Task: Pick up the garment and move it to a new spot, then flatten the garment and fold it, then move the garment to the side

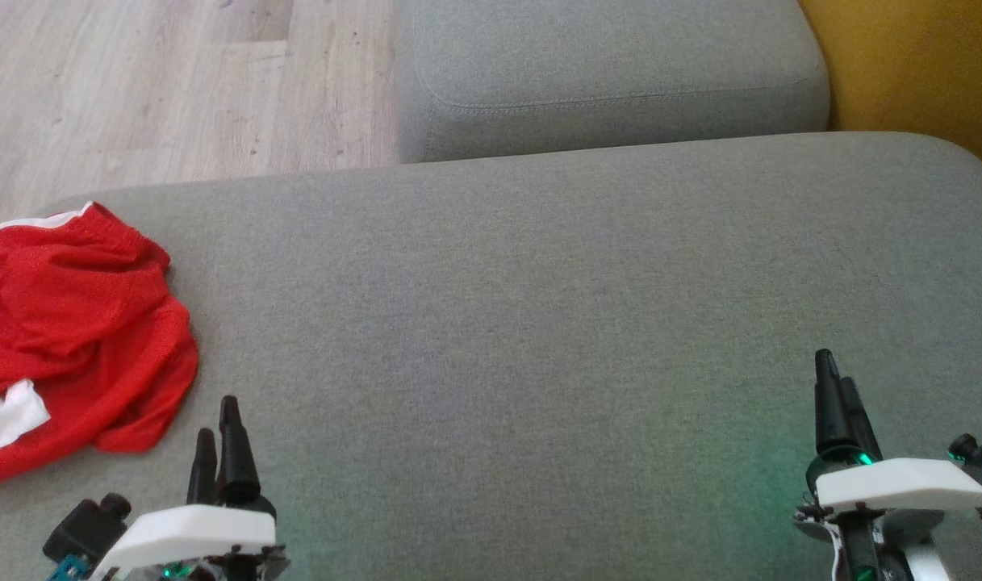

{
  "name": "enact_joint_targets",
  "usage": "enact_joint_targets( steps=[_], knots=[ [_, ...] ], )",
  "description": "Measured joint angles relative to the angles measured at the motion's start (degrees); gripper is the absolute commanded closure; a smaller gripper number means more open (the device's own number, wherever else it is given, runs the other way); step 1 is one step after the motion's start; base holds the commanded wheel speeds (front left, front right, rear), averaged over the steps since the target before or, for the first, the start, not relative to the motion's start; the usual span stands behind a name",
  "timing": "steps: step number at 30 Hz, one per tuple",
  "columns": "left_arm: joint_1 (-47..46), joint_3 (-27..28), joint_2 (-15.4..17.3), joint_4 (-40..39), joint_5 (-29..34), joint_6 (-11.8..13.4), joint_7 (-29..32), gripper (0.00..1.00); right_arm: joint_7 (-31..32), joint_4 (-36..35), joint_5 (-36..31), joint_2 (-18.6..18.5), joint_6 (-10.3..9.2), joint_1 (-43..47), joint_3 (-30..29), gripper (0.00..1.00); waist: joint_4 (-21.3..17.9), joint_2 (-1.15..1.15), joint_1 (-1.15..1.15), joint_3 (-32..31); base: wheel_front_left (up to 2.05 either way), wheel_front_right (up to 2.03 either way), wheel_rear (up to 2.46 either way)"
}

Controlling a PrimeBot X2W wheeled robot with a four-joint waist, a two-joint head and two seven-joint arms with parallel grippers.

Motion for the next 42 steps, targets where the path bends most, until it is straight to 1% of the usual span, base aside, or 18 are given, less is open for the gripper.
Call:
enact_joint_targets(
  steps=[9,10,20,31,38,42],
  knots=[
    [0.0,-0.9,0.0,-0.8,5.2,1.0,-1.3,0.0,-1.3,-0.3,-6.3,0.0,0.0,0.0,0.1,0.0,0.4,0.0,0.0,-0.2,0.0,0.0,0.0],
    [0.0,-1.1,0.0,-1.1,6.5,1.0,-1.7,0.0,-1.6,-0.5,-7.8,0.0,0.0,0.1,0.4,0.0,0.4,0.0,0.0,-0.2,0.0,0.0,0.0],
    [0.0,-2.8,0.1,-1.8,14.5,1.5,-3.3,0.0,-3.1,-1.1,-14.8,0.0,0.0,0.1,1.8,0.0,0.1,0.0,0.0,-0.3,0.0,0.0,0.0],
    [0.1,-4.6,0.1,-2.1,23.1,2.5,-5.2,0.0,-5.2,-0.9,-23.6,0.0,0.01,0.1,0.5,0.0,0.3,0.0,0.0,-0.6,0.0,0.0,0.0],
    [0.1,-5.8,0.1,-2.6,27.8,3.3,-6.4,0.0,-6.1,-0.8,-29.2,0.0,0.01,0.1,0.5,0.0,0.4,0.0,0.0,-0.7,0.0,0.0,0.0],
    [0.2,-6.2,0.1,-3.4,30.4,3.3,-6.8,0.0,-6.7,-0.7,-32.2,0.0,0.01,0.1,1.0,0.0,0.2,0.0,0.0,-1.3,0.0,0.0,0.0]
  ],
)
